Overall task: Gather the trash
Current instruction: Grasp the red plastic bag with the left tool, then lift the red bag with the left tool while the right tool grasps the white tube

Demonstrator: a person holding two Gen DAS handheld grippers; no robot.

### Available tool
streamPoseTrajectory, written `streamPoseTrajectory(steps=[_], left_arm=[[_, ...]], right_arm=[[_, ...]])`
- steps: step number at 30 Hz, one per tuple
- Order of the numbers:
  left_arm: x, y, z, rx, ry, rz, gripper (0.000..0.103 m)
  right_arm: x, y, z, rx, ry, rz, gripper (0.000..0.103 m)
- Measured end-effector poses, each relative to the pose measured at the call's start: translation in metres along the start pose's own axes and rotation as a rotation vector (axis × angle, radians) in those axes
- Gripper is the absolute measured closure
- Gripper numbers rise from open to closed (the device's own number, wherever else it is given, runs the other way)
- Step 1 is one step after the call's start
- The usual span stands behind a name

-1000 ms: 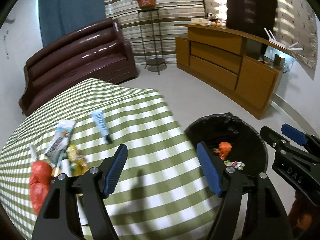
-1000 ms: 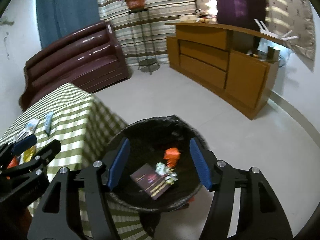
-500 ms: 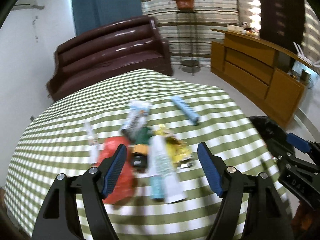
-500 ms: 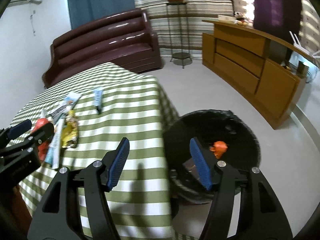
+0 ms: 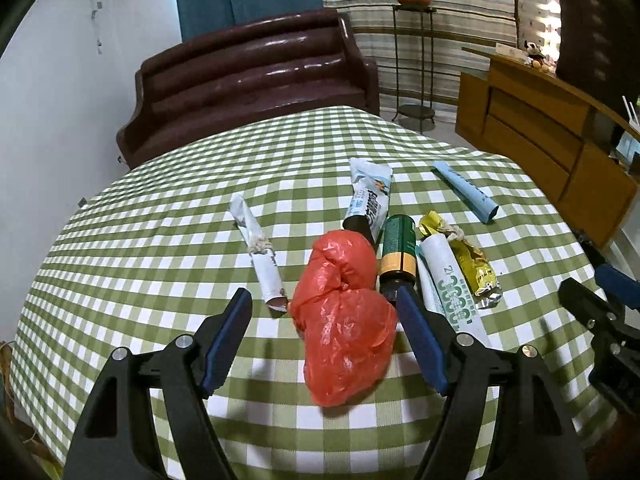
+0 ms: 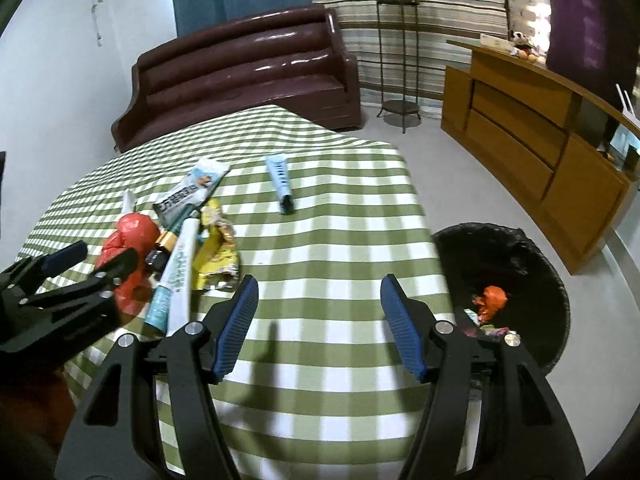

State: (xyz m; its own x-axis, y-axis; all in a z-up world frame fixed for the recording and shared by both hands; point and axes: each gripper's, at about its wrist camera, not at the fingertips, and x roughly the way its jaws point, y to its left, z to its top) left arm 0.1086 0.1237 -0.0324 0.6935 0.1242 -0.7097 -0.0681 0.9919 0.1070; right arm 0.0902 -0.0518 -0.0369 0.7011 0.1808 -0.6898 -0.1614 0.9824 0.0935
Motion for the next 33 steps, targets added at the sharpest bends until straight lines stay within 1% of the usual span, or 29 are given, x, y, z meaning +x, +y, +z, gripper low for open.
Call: streamPoseTrajectory(steps=[2,4,5,6,7,12,16,20,24,26,27,30,31,33], left_arm=[[0.005,0.000,0.000,0.005,0.012,-0.016,0.034],[0.007,0.000,-0.001,0.007,0.022,-0.036,0.044],[0.007,0.001,-0.002,0.007,0.024,-0.044,0.048],[0.008,0.001,-0.002,0.007,0.025,-0.050,0.057],[0.008,0.002,-0.003,0.009,0.027,-0.055,0.060],[0.002,0.008,-0.005,-0.004,0.009,-0.084,0.064],[-0.007,0.015,-0.009,-0.009,-0.006,-0.086,0.064],[-0.019,0.030,-0.014,-0.026,-0.020,-0.073,0.064],[-0.024,0.044,-0.016,-0.037,-0.033,-0.037,0.064],[-0.025,0.054,-0.018,-0.040,-0.039,-0.008,0.064],[-0.025,0.058,-0.020,-0.043,-0.040,0.007,0.064],[-0.022,0.073,-0.023,-0.059,-0.034,0.037,0.064],[-0.022,0.077,-0.024,-0.065,-0.031,0.043,0.064],[-0.020,0.084,-0.026,-0.079,-0.024,0.053,0.064]], right_arm=[[0.001,0.006,0.001,-0.009,0.004,0.007,0.041],[0.002,0.010,0.001,-0.016,0.008,0.011,0.041],[0.003,0.012,0.001,-0.019,0.011,0.012,0.041],[0.005,0.014,0.001,-0.023,0.015,0.013,0.041],[0.006,0.017,0.001,-0.025,0.018,0.015,0.041],[0.009,0.025,0.000,-0.039,0.025,0.022,0.041],[0.009,0.035,0.001,-0.047,0.024,0.029,0.041],[0.010,0.045,0.001,-0.059,0.026,0.040,0.041],[0.012,0.057,-0.001,-0.074,0.033,0.054,0.050],[0.015,0.063,-0.002,-0.082,0.043,0.063,0.052],[0.016,0.066,-0.002,-0.086,0.050,0.067,0.056],[0.020,0.074,-0.004,-0.100,0.066,0.075,0.061],[0.021,0.076,-0.004,-0.103,0.071,0.075,0.066],[0.024,0.079,-0.004,-0.107,0.083,0.082,0.070]])
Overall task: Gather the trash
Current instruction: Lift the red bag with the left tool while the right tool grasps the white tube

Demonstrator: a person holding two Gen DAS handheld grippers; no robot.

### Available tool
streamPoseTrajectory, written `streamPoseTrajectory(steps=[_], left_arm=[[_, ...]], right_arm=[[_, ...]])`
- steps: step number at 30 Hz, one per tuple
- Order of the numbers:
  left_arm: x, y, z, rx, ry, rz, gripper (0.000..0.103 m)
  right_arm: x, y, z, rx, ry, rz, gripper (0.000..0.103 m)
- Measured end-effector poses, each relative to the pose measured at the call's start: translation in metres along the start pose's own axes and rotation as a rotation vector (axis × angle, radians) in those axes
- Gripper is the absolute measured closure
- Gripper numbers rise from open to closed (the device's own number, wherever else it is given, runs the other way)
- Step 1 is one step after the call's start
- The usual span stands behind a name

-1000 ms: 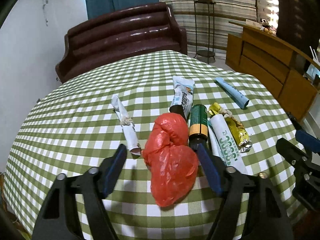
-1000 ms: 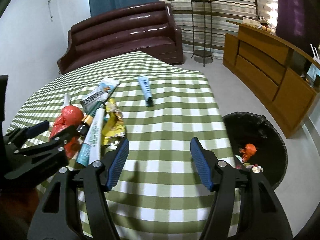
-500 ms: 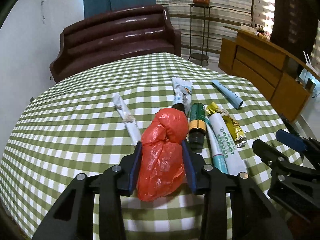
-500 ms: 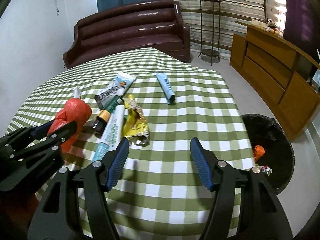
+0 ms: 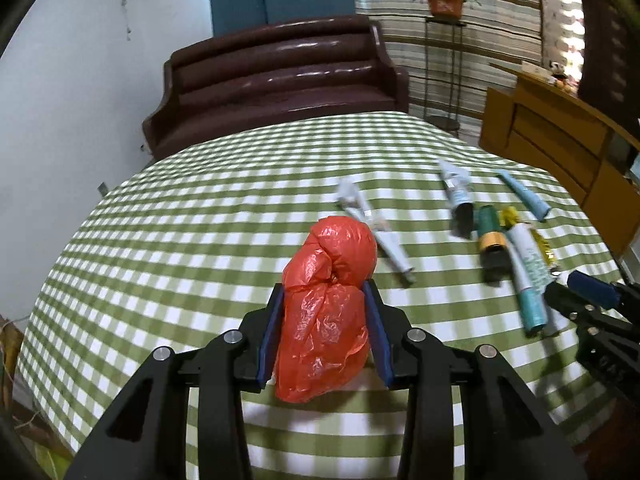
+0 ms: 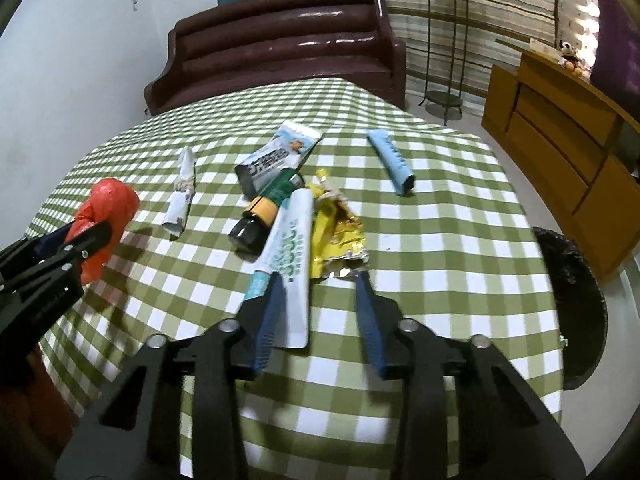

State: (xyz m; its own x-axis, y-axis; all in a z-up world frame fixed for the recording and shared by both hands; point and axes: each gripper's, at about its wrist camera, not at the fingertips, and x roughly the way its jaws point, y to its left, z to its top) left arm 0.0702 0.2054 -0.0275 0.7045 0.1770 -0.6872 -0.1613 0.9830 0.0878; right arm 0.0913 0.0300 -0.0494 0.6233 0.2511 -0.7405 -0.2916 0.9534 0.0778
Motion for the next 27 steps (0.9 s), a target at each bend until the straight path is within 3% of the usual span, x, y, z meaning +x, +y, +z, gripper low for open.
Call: streamPoseTrajectory(steps=[12,20,27], left_arm=[[0.005,0.015,-0.003,-0.031,0.010,-0.002,0.064],[-0.002,0.016,-0.006,-0.037,-0.006,-0.012,0.064],[-0.015,-0.004,-0.003,-0.018,-0.038,-0.056,0.064]], right_arm=[[0.005,0.019,-0.001,-0.033,0.019,0.015,0.096],[-0.008,0.021,0.000,-0.037,-0.022,0.011,0.096],[-0.024,0.000,0.001,-0.004,-0.058,-0.010,0.096]])
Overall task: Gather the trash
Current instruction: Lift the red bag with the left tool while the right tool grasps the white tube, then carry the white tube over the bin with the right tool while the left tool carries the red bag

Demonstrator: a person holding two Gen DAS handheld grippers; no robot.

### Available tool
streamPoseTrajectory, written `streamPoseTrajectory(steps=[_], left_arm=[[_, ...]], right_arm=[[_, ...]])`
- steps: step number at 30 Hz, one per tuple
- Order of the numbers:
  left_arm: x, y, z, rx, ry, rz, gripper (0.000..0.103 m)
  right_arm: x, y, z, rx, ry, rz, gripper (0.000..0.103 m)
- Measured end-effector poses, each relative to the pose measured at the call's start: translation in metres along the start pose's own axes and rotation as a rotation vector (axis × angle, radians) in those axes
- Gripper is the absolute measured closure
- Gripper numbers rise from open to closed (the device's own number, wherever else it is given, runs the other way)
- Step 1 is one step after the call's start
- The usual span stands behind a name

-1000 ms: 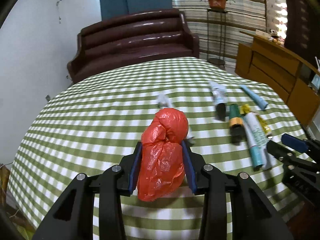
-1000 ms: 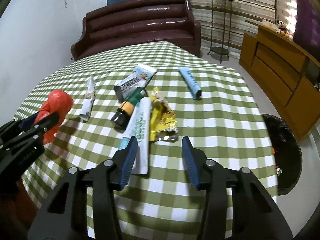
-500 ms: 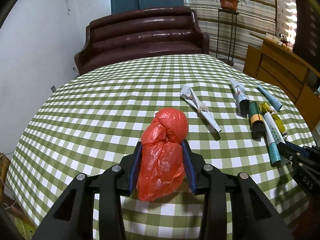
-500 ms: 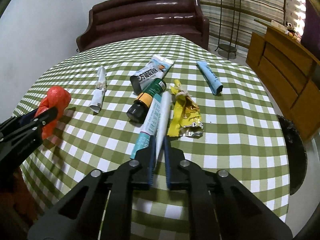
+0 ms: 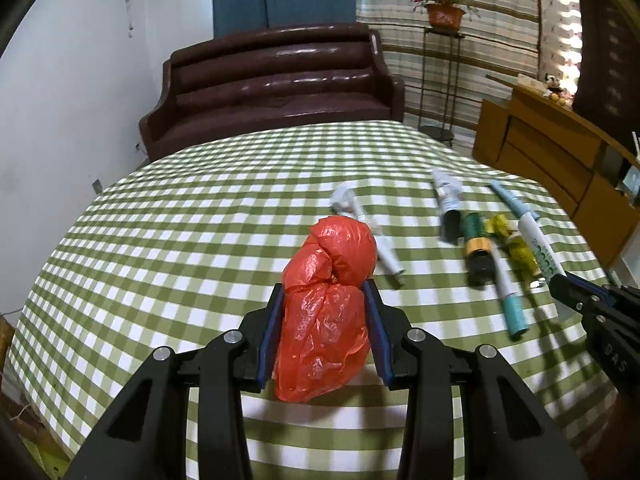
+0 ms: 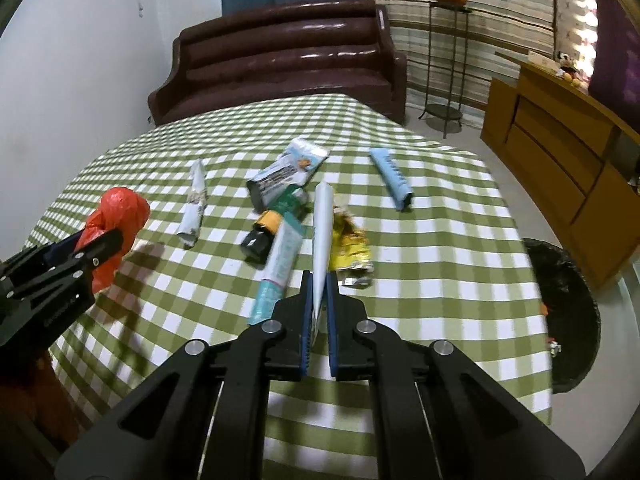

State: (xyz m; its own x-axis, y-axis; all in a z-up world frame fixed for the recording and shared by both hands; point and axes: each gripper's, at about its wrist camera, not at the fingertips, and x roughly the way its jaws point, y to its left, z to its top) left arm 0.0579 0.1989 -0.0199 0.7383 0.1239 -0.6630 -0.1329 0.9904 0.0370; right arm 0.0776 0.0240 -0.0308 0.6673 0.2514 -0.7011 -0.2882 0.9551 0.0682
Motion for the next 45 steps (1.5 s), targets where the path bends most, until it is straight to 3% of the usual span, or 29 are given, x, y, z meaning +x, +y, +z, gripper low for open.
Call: streamPoseTrajectory(steps=[6,18,27,38,45], left_arm=[[-0.009,-0.036,0.007,0.043,-0.031,-0.069,0.064],[-0.014,-0.135,0.020,0.151,-0.072,-0.219,0.064],[-0.011,-0.209,0.026,0.238,-0.083,-0.303,0.064],[0.006,-0.281,0.027,0.328,-0.068,-0.331,0.064],[0.018,-0.308,0.028,0.360,-0.050,-0.332,0.064]], right_arm=[[-0.017,-0.032,-0.002,0.045,-0.036,-0.055,0.096],[-0.050,-0.134,-0.018,0.162,-0.083,-0.218,0.096],[-0.057,-0.189,-0.033,0.244,-0.092,-0.280,0.096],[-0.053,-0.239,-0.041,0.305,-0.091,-0.298,0.096],[-0.047,-0.255,-0.043,0.330,-0.090,-0.293,0.096]])
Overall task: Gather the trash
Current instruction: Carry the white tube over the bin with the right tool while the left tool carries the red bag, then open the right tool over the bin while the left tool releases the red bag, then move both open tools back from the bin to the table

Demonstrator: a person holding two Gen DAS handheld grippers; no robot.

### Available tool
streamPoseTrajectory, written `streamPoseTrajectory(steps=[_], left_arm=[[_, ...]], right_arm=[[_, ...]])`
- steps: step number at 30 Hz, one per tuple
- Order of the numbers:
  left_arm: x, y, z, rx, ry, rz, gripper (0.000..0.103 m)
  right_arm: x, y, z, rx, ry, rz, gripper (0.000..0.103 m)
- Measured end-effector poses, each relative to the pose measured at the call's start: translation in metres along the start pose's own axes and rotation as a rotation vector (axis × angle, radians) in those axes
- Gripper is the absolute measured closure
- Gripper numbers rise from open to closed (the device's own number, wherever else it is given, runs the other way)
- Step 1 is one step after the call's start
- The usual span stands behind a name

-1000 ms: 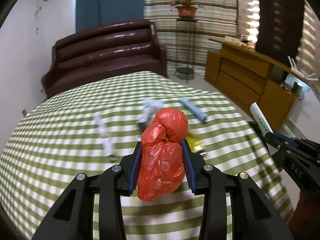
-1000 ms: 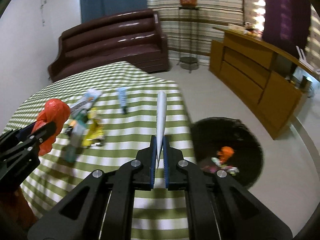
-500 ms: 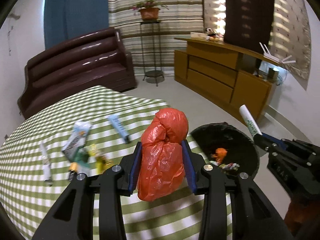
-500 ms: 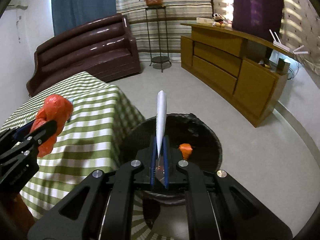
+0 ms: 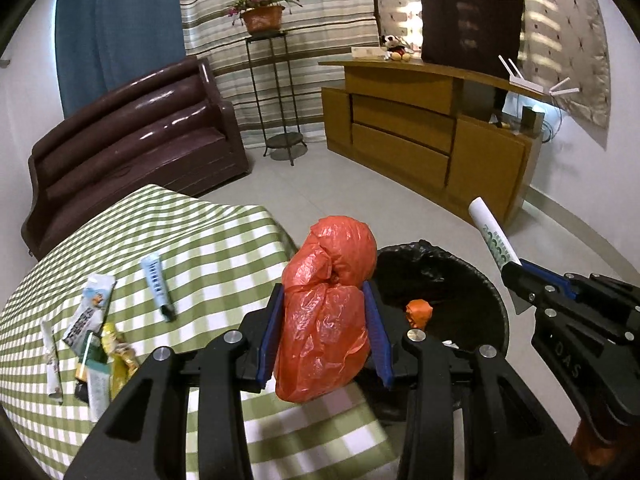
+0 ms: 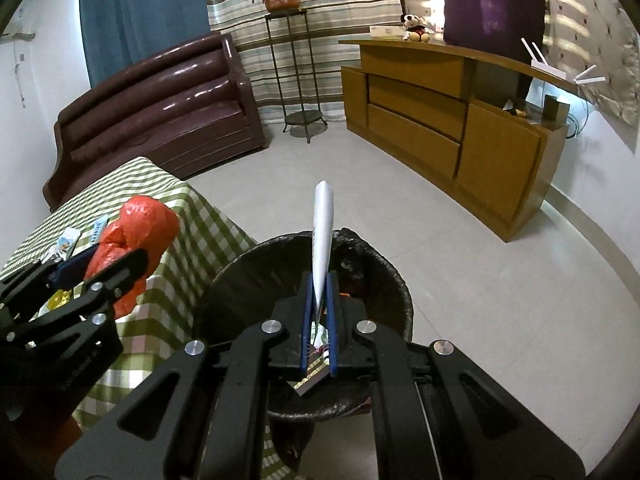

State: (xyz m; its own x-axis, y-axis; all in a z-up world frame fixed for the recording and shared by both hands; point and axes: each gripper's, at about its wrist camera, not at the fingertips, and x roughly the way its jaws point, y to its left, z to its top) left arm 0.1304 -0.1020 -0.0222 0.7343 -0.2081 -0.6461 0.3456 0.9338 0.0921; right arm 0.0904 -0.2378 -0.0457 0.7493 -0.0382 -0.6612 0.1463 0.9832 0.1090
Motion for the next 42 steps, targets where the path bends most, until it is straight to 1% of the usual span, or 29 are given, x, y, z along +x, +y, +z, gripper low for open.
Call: streamPoseTrajectory(steps=[9,11,12,13,17,21,26,28,35,38,42], left_arm=[[0.015,-0.008,0.005,0.013,0.035,-0.002,0.063],[0.018,-0.007,0.006,0.006,0.045,-0.001,0.060],[0.018,-0.006,0.007,0.002,0.047,-0.001,0.055],[0.018,-0.004,0.007,-0.004,0.049,0.001,0.052],[0.019,-0.001,0.006,-0.022,0.056,0.006,0.051],[0.019,-0.002,0.007,-0.017,0.050,0.012,0.047],[0.017,-0.002,0.006,-0.014,0.043,0.014,0.046],[0.017,-0.001,0.006,-0.016,0.043,0.014,0.046],[0.015,-0.002,0.006,-0.018,0.042,0.009,0.046],[0.010,-0.003,0.007,-0.022,0.039,0.009,0.045],[0.001,0.003,0.004,-0.032,0.033,0.014,0.043]], right_arm=[[0.016,-0.007,0.004,0.009,0.018,0.011,0.094],[0.018,-0.009,0.002,0.018,0.024,0.013,0.086],[0.019,-0.009,0.001,0.021,0.023,0.011,0.082],[0.020,-0.010,0.002,0.022,0.024,0.010,0.081],[0.020,-0.010,0.002,0.024,0.022,0.010,0.081],[0.020,-0.011,0.002,0.025,0.016,0.007,0.080],[0.018,-0.014,0.003,0.032,0.016,-0.002,0.074],[0.019,-0.015,0.002,0.034,0.021,-0.002,0.069],[0.016,-0.015,0.002,0.037,0.022,-0.015,0.067],[0.014,-0.014,0.001,0.040,0.021,-0.016,0.061],[0.009,-0.006,-0.001,0.027,0.019,-0.006,0.058]])
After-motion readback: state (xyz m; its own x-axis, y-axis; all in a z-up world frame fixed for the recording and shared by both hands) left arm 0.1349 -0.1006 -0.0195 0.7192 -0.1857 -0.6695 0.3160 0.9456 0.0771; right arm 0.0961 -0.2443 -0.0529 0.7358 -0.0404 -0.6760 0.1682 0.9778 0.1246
